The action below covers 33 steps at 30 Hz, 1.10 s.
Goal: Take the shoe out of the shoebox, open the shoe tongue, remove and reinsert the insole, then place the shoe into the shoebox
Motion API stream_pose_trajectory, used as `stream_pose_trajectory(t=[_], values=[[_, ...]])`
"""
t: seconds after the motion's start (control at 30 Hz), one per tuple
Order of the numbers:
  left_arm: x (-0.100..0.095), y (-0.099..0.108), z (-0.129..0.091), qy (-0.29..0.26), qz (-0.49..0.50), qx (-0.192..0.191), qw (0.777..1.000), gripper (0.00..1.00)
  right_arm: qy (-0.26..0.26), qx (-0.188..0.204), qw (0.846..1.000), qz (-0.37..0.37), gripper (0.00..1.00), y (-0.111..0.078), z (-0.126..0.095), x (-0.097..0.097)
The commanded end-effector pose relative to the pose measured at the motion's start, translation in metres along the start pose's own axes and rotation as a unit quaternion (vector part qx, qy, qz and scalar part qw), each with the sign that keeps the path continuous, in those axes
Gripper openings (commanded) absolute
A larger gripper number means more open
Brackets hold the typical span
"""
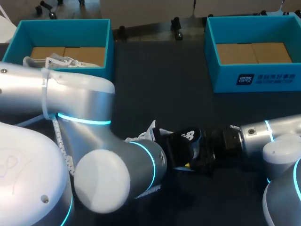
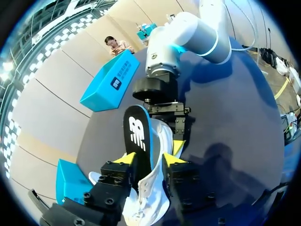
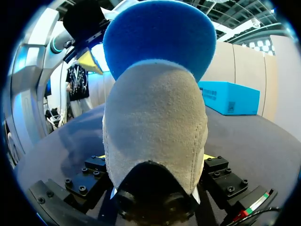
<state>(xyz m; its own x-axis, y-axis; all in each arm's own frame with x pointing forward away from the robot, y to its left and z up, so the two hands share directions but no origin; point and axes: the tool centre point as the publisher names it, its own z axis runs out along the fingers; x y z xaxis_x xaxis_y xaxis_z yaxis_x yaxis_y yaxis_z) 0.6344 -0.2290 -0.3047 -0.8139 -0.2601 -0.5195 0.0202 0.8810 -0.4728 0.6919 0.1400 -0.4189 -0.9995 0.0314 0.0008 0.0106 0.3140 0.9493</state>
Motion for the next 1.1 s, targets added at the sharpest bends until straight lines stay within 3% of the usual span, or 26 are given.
stream_pose_trajectory(t=[0.03,0.63,1.1], values=[[0.013,-0.005,0.013,-0.015,-0.002,-0.003,1.0,0.4,0.0,0.003,1.0,0.0,0.0,0.001,0.0,0.001],[0.016,-0.018,0.043,-0.065,-0.022,-0.005,0.998,0.38,0.0,0.003,1.0,0.0,0.0,0.001,0.0,0.001],[0.006,-0.017,0.055,-0.094,-0.037,-0.007,0.995,0.37,0.0,0.003,1.0,0.0,0.0,0.001,0.0,0.001]])
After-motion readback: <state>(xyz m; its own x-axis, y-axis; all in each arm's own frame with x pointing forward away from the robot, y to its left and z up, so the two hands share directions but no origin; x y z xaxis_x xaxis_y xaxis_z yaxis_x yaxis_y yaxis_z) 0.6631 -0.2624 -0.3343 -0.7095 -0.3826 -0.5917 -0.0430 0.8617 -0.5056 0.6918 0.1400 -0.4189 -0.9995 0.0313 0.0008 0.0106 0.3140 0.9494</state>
